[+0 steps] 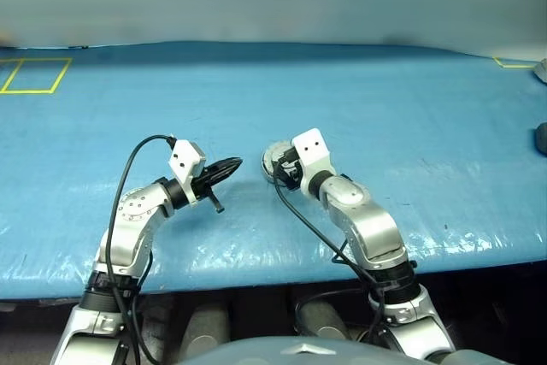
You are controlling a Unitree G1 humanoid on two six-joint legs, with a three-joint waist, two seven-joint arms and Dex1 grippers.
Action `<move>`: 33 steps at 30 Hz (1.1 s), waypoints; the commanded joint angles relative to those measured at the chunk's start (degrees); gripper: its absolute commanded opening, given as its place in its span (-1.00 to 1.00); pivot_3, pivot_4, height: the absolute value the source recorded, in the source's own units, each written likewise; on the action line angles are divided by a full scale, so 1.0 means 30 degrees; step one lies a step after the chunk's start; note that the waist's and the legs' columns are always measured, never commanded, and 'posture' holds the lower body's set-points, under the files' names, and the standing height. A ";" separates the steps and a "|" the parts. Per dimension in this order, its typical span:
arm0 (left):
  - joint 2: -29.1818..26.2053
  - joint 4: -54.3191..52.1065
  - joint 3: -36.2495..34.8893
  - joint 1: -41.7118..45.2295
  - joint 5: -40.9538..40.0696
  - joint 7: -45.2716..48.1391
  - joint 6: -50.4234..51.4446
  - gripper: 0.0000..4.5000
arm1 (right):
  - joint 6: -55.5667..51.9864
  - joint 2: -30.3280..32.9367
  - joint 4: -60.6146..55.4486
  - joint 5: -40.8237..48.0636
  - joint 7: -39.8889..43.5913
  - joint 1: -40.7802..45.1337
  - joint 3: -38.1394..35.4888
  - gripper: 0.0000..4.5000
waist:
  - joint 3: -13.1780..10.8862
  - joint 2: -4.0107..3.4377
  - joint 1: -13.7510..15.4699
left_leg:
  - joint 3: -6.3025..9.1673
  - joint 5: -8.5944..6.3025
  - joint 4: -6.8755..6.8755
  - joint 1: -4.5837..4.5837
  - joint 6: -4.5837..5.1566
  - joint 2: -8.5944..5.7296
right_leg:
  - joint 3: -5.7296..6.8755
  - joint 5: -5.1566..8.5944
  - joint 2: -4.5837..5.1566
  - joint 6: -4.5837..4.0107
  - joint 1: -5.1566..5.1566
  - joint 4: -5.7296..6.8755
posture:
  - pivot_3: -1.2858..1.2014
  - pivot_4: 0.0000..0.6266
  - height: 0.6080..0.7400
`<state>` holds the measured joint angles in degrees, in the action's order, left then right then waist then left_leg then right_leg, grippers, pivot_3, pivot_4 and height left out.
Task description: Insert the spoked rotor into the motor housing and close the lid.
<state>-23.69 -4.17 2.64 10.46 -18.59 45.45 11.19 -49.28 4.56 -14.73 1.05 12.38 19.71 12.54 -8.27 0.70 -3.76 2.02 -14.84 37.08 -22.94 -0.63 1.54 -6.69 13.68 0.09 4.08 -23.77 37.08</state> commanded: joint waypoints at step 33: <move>0.0206 0.0613 0.0189 0.0536 0.0265 0.0140 -0.0219 -1.00 | 0.0042 -0.2764 0.3545 0.0076 -0.2017 0.2726 -0.0398 0.43 | -0.0008 -0.0006 -0.0216 | 0.0015 0.0009 0.0048 0.0035 -0.0012 -0.0022 | 0.0015 0.0021 0.0014 -0.0036 -0.0041 0.0220 | 0.03 -0.52 1.00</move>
<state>-23.09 -2.21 3.22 11.27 -17.94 45.64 11.13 -50.28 -3.51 -4.48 2.04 7.05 26.87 10.76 -8.30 0.68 -4.40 2.06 -14.81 37.23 -22.83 -0.67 1.47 -6.65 13.74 0.14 3.97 -23.89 37.74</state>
